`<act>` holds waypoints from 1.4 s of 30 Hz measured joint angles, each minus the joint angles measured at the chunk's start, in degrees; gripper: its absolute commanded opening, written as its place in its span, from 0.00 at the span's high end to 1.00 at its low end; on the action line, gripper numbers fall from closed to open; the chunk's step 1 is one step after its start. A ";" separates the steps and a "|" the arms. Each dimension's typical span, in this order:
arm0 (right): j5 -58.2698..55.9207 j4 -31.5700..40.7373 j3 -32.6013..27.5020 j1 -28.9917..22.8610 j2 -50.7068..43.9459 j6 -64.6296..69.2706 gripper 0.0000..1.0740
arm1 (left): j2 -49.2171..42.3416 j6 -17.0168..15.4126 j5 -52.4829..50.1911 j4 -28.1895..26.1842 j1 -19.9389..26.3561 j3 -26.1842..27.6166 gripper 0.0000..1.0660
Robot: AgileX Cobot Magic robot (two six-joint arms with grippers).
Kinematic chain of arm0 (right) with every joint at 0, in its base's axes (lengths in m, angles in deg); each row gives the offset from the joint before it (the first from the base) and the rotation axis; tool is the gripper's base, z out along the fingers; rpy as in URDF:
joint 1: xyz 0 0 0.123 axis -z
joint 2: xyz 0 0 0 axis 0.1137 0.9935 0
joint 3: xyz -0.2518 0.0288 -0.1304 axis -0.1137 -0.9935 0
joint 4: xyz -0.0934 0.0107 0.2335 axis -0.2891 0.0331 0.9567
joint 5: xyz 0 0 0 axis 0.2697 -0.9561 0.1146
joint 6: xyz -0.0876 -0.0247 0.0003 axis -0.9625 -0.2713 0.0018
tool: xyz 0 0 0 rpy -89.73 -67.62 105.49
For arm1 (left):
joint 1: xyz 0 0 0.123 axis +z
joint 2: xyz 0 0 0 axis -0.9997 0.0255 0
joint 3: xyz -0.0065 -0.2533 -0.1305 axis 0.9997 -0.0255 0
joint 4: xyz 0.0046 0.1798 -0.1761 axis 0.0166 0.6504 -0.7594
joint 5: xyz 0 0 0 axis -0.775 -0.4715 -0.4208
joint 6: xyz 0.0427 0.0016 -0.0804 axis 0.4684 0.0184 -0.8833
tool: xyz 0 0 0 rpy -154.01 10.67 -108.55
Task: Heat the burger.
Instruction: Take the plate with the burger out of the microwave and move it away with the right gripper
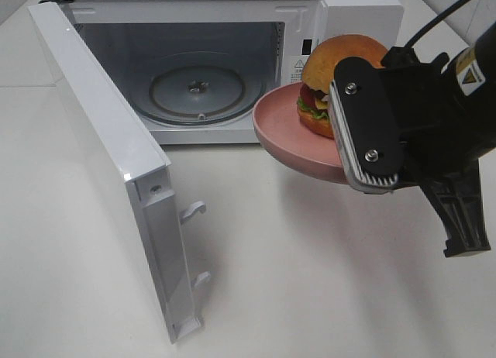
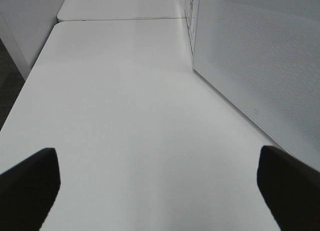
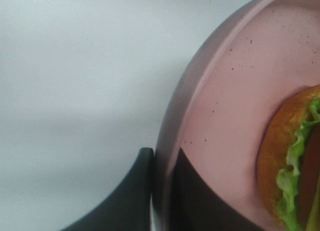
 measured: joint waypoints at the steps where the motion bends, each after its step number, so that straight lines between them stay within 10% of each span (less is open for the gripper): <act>1: 0.00 0.00 0.00 0.00 0.00 0.00 1.00 | 0.00 0.00 0.00 0.00 0.00 0.00 0.04; 17: 0.23 -3.78 -7.79 0.40 -11.75 8.54 0.99 | 0.00 0.00 0.00 0.00 0.00 0.00 0.04; 42: -0.74 -23.26 -13.46 18.39 -15.47 46.75 0.99 | 0.00 0.00 0.00 0.00 0.00 0.00 0.04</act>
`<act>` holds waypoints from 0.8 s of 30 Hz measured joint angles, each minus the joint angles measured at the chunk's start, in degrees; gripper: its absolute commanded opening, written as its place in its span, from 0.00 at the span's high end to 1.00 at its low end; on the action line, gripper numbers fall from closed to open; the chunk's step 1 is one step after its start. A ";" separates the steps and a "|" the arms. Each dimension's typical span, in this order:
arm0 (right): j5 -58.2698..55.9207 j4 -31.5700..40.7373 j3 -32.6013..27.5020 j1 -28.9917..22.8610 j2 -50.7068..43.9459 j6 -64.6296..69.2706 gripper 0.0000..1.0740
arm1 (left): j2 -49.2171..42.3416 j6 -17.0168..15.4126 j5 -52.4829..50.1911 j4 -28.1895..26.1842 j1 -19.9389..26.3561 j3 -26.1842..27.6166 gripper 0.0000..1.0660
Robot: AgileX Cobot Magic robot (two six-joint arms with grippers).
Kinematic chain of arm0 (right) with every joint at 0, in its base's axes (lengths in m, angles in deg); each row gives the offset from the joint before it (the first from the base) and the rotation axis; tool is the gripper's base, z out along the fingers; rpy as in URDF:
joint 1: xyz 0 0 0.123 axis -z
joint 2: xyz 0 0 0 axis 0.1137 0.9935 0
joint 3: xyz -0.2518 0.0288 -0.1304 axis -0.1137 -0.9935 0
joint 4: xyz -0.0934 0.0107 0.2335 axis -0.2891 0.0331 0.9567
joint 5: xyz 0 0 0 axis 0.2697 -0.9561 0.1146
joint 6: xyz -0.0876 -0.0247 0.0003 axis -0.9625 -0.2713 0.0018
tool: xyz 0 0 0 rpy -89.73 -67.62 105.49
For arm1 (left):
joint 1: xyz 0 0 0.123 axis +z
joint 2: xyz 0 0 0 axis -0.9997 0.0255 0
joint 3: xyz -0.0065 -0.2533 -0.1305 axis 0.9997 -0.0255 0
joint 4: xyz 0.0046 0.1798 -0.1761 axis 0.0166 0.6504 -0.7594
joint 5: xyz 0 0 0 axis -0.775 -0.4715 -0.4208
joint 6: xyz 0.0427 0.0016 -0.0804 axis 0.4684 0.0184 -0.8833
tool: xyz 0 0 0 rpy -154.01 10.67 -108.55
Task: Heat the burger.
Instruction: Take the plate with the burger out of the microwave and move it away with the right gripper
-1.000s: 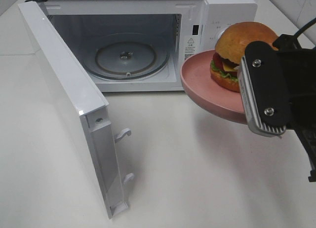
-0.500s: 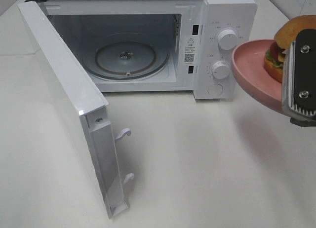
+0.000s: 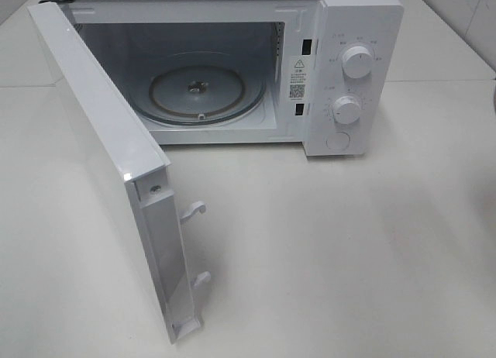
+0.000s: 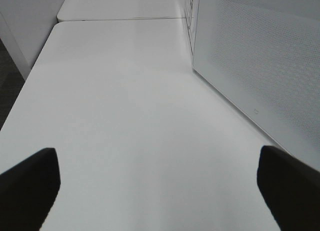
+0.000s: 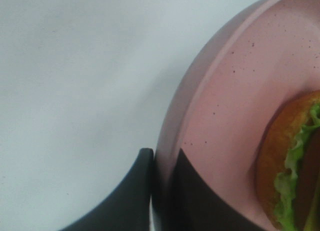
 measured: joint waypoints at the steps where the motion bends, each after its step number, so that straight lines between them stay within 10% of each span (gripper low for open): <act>1: 0.00 0.00 0.00 0.00 0.00 0.00 0.99 | 0.00 0.00 0.00 0.00 0.00 0.00 0.04; 24: 3.09 -6.93 0.00 11.92 18.56 20.17 0.98 | 0.00 0.00 0.00 0.00 0.00 0.00 0.04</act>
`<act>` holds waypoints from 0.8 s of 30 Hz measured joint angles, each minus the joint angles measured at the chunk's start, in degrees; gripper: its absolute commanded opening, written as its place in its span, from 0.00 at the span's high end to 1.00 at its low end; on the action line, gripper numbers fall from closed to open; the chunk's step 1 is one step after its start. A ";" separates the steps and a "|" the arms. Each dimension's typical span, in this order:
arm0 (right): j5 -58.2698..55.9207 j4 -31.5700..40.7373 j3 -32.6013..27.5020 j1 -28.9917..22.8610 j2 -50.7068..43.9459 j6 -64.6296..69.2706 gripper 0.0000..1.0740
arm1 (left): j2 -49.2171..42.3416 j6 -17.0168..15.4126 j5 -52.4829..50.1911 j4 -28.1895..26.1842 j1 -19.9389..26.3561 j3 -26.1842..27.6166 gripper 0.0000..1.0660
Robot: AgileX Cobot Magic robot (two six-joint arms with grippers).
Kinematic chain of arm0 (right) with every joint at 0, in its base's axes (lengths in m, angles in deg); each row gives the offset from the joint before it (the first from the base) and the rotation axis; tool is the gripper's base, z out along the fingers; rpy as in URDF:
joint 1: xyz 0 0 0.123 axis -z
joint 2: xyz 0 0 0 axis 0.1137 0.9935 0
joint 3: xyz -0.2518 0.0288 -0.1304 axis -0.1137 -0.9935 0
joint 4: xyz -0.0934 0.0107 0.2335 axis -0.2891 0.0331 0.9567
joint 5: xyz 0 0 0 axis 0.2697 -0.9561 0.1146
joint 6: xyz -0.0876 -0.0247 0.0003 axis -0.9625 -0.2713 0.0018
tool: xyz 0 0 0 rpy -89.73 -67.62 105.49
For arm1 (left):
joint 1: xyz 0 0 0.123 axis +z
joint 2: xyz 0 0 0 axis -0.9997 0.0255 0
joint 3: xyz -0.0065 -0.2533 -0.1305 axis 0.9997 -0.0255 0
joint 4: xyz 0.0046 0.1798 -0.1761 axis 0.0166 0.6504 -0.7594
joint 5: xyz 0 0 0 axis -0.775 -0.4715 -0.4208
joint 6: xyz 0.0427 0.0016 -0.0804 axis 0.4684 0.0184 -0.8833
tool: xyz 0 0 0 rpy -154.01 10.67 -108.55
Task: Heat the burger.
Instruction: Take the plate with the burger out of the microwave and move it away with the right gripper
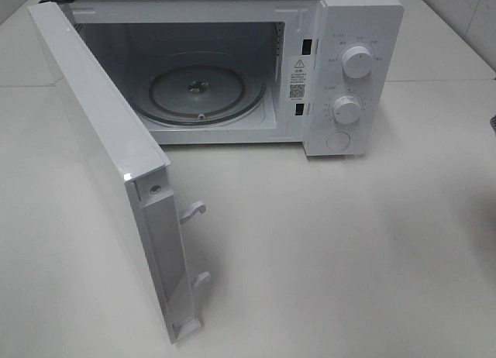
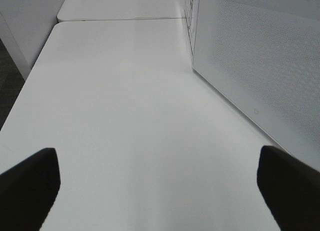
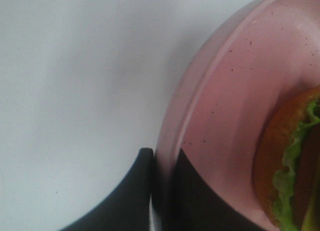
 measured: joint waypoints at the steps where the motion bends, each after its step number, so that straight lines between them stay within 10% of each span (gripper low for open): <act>1: 0.00 0.00 0.00 0.00 0.00 0.00 0.98 | 0.00 0.00 0.00 0.00 0.00 0.00 0.04; 24: 16.67 -3.67 0.11 7.79 19.37 6.76 0.96 | 0.00 0.00 0.00 0.00 0.00 0.00 0.04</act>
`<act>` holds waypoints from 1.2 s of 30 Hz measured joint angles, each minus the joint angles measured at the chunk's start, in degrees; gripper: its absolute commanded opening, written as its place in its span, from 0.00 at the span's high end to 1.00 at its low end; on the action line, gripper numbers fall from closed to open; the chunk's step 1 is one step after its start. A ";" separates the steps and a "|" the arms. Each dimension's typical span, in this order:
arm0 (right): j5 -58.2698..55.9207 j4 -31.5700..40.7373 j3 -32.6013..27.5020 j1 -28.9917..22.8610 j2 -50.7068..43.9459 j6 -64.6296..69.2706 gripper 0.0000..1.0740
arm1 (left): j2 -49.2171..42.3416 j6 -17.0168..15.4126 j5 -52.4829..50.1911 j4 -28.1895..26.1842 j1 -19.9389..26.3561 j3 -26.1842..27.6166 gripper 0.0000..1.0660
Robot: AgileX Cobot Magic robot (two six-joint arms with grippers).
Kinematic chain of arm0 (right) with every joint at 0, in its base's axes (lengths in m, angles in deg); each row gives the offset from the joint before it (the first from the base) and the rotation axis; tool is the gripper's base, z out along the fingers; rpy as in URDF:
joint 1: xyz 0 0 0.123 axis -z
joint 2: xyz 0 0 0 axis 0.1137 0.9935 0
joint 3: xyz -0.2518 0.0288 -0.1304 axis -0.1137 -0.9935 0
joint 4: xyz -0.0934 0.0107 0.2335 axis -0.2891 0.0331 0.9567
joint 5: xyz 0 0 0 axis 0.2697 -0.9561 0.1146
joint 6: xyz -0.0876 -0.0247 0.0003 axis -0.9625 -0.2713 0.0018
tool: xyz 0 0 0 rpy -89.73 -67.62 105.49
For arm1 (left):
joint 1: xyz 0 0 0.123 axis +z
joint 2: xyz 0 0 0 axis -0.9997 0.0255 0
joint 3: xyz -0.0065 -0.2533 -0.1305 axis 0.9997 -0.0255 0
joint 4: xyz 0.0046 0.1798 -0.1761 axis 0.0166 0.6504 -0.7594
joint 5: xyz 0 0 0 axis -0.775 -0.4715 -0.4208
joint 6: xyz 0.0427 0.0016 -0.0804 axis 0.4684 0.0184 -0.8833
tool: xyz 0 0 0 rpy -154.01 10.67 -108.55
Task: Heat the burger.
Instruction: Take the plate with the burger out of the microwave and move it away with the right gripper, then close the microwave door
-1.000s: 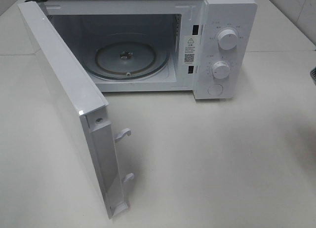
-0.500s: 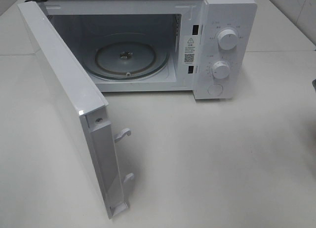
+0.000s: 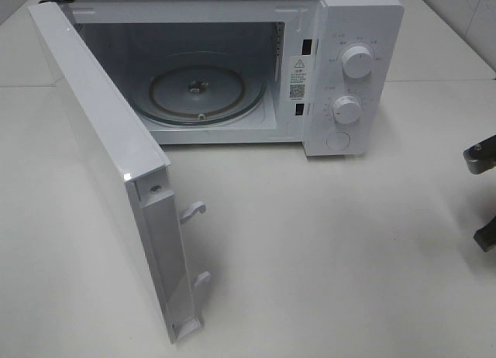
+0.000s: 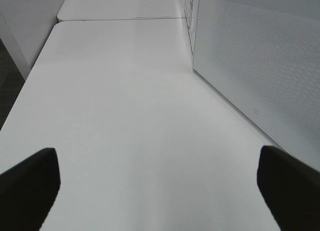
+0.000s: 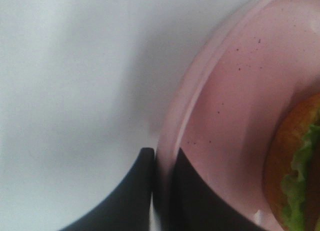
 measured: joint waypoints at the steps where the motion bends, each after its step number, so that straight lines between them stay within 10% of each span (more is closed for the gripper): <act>1: 0.29 0.00 0.00 0.00 1.20 0.00 0.95 | 0.00 0.00 0.00 0.00 0.00 0.00 0.04; 11: 3.38 3.67 0.00 0.00 2.12 -1.60 0.77 | 0.00 0.00 0.00 0.00 0.00 0.00 0.04; 21: 5.61 13.24 0.00 0.00 1.38 -4.41 0.08 | 0.00 0.00 0.00 0.00 0.00 0.00 0.04; 36: -15.24 27.39 0.06 0.00 -21.26 -4.58 0.12 | 0.00 0.00 0.00 0.00 0.00 0.00 0.04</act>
